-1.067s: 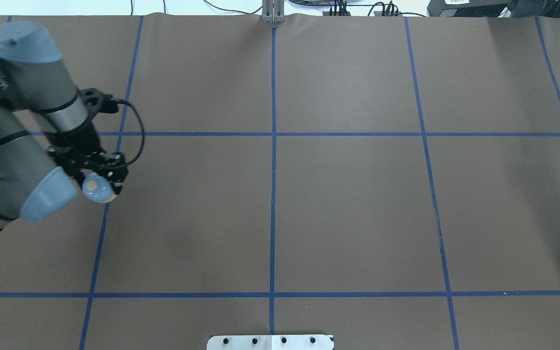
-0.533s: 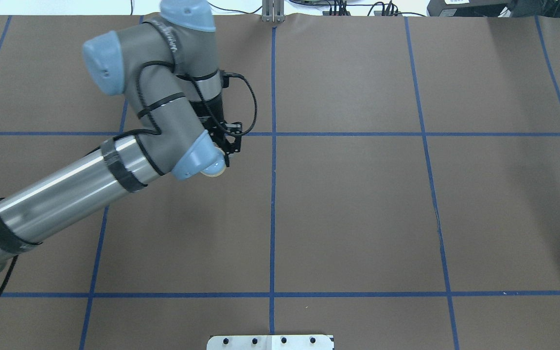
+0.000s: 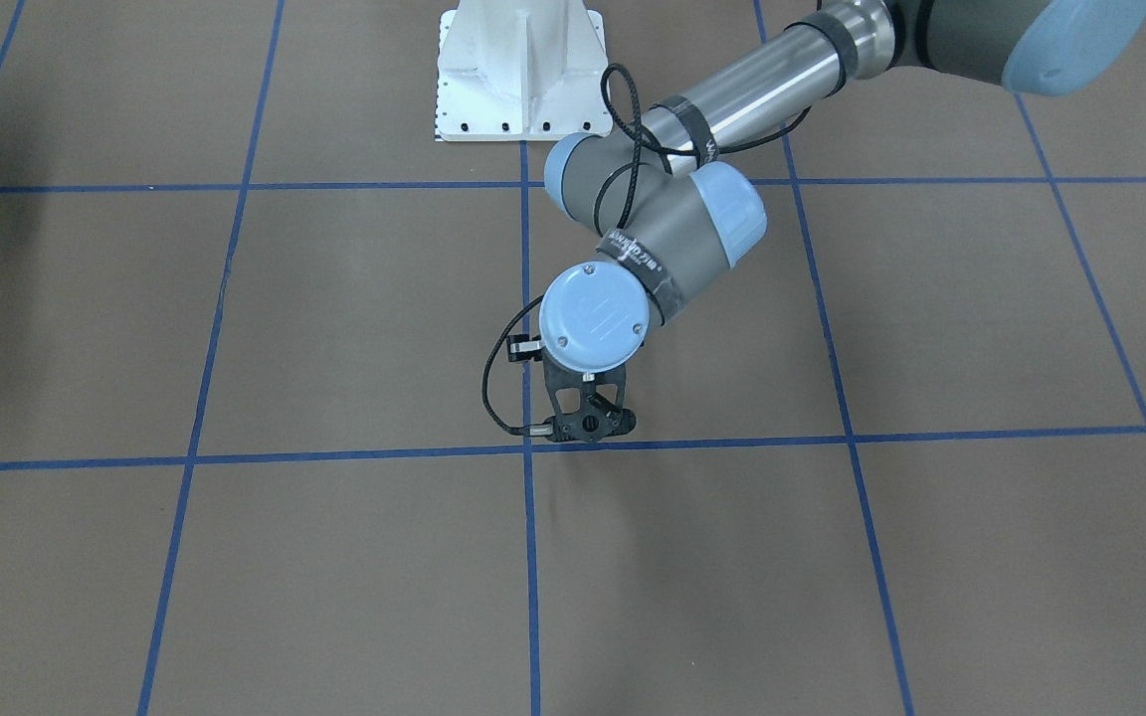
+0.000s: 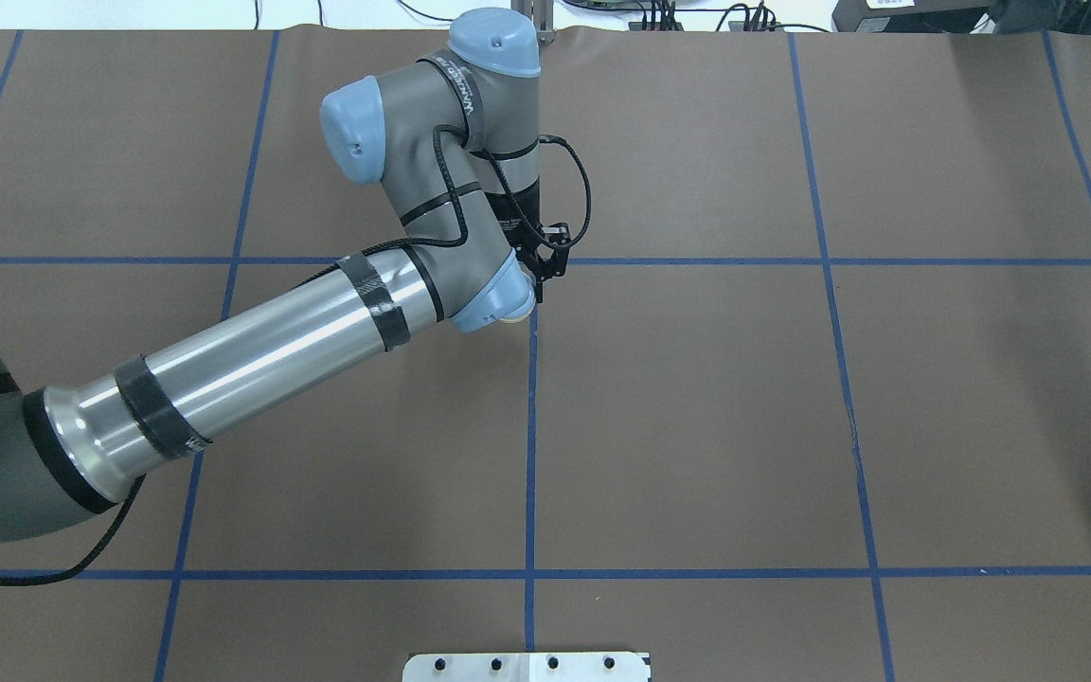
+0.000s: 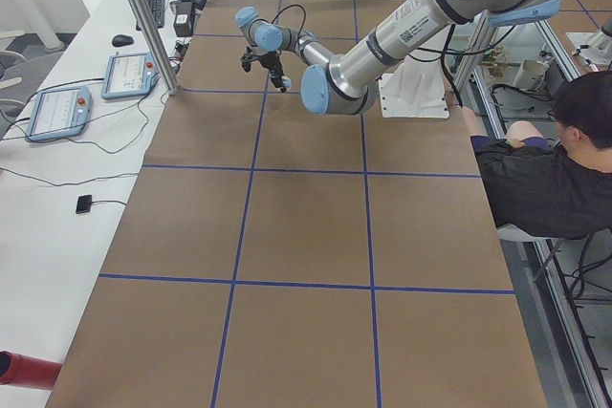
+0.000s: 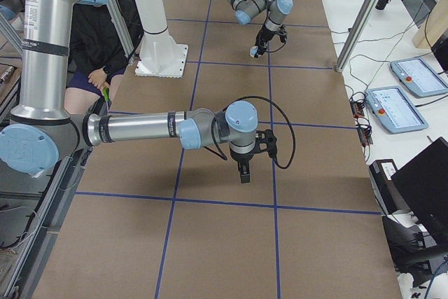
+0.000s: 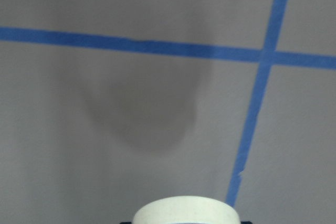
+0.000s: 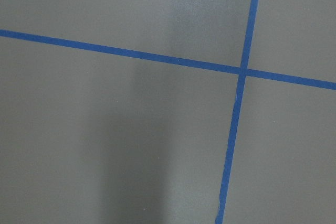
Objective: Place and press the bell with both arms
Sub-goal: 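Carry the bell with the left gripper toward the table center, then lower the bell onto the grid center and open the left gripper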
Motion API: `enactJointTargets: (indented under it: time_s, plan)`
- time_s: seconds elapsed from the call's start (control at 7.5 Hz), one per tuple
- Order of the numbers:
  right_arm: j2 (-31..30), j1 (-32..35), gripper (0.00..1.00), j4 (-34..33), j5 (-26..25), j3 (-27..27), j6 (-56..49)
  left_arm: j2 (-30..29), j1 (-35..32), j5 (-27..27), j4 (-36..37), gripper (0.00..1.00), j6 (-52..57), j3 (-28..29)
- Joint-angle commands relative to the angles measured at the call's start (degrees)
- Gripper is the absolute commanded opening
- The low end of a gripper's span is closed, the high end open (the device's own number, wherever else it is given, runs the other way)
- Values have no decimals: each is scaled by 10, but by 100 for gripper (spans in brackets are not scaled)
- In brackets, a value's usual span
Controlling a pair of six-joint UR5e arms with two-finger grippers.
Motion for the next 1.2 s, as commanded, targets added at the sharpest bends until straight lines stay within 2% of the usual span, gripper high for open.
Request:
enactJointTargets:
  time_s: [0.0,0.13,0.27,0.4,0.53,1.07]
  plan:
    - [0,0,100,0,0,0,0,-9,15,13,-43,12,-6,32]
    - [0,0,100,0,0,0,0,-9,23,21,-67,26,-16,39]
    - [0,0,100,1,0,1,0,-10,32,33,-70,44,-23,39]
    - [1,0,100,0,-1,4,0,-10,34,34,-70,68,-22,37]
    - [3,0,100,2,-3,6,0,-9,34,34,-68,100,-22,33]
    - [29,0,100,2,0,14,35,-4,-4,35,-61,100,-19,-9]
